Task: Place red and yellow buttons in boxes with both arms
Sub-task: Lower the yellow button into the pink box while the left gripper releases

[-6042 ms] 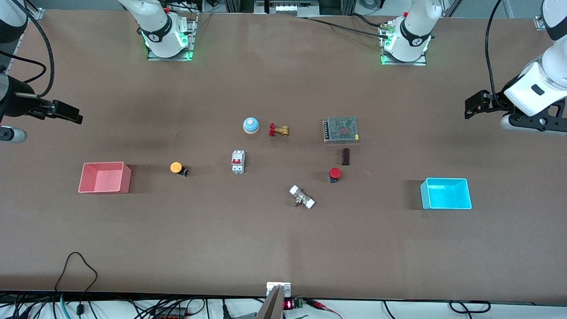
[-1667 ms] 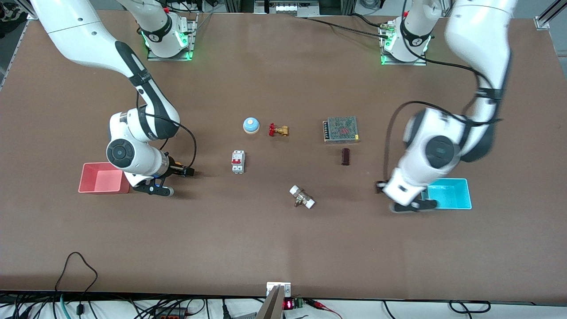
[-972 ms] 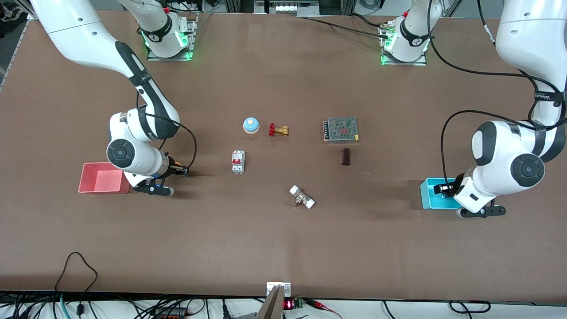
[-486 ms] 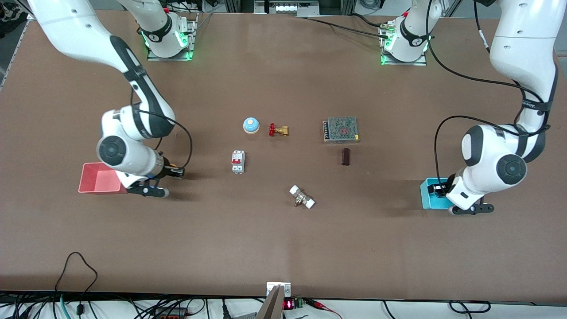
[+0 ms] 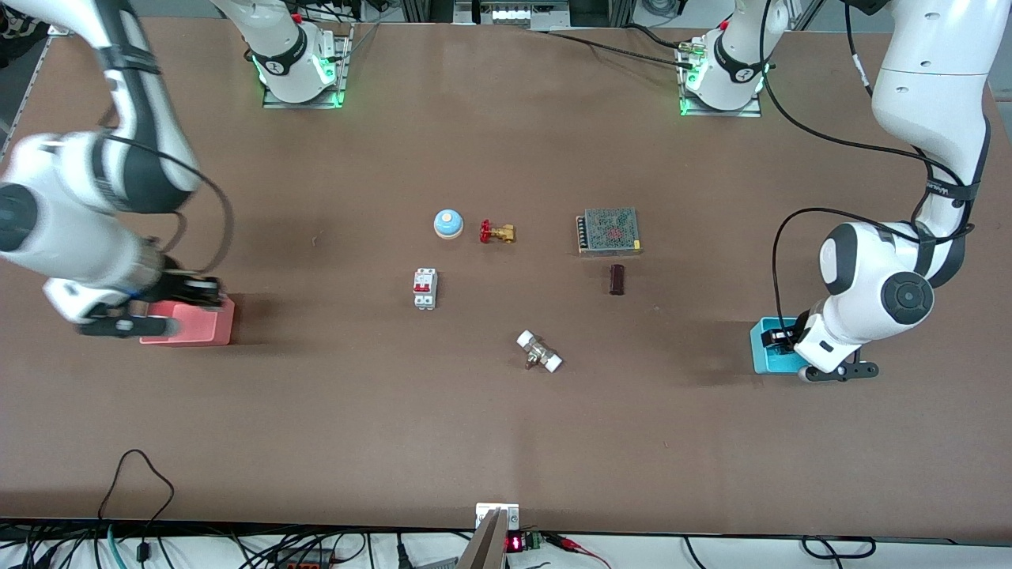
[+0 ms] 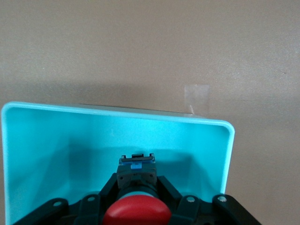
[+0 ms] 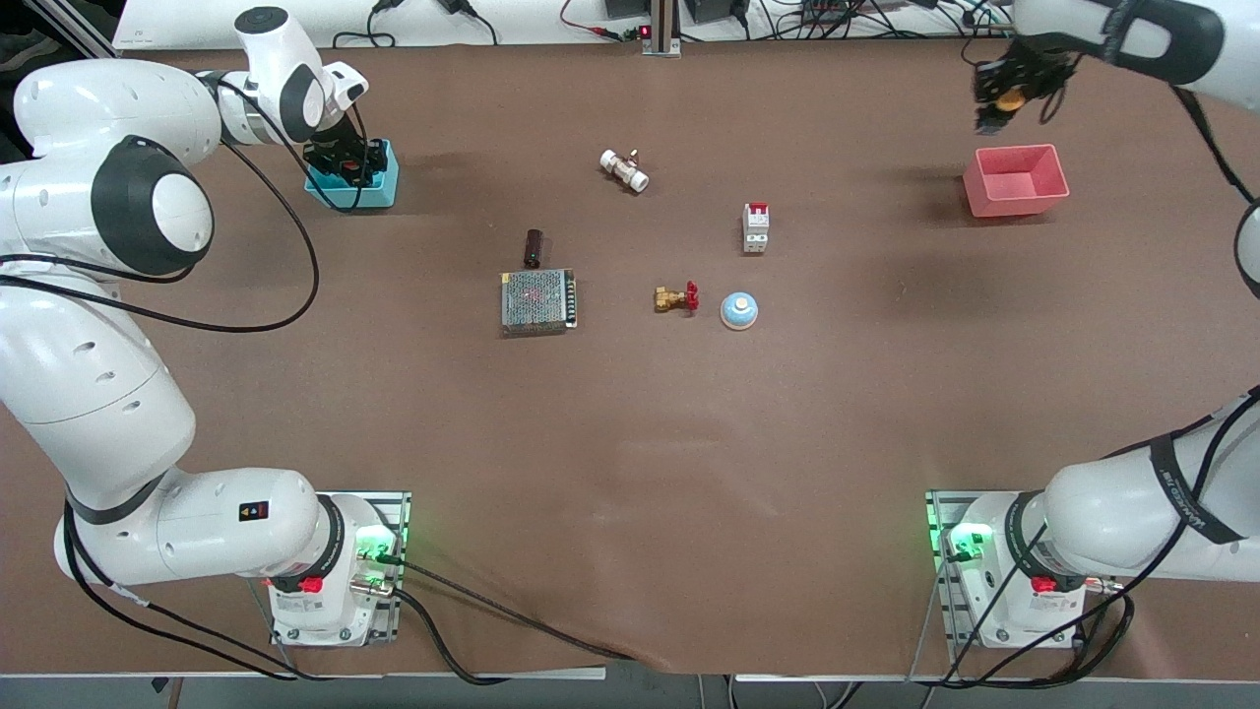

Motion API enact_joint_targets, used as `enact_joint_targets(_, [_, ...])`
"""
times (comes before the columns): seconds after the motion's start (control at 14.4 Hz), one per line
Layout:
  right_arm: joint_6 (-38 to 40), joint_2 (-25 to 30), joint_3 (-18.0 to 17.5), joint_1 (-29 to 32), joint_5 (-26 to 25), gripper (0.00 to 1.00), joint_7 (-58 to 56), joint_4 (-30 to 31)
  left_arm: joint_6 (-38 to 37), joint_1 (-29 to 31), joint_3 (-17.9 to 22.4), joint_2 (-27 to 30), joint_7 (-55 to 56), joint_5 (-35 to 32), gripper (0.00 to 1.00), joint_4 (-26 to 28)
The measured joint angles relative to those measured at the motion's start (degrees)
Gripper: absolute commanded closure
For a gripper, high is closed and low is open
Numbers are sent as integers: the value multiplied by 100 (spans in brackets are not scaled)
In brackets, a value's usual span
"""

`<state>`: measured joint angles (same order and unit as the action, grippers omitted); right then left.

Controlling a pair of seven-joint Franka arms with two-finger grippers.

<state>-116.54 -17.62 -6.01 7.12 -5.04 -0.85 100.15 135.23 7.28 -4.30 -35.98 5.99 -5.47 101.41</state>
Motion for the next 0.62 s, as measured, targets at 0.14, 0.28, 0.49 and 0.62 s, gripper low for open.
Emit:
enact_joint_targets(0.14, [-23,-30,243,133,163,100,-526,1,9,68,3,-11,-79,0,78,0])
enact_joint_targets(0.28, [-171,-164,417,174,284,100,-818,8,23,124,3,-31,-113,0,62,1])
enact_joint_targets(0.49, [-525,-519,473,193,290,100,-874,41,45,132,-3,-56,-124,0,9,0])
enact_joint_targets(0.62, [-779,-791,477,205,289,100,-874,61,56,132,-7,-55,-127,0,0,-10])
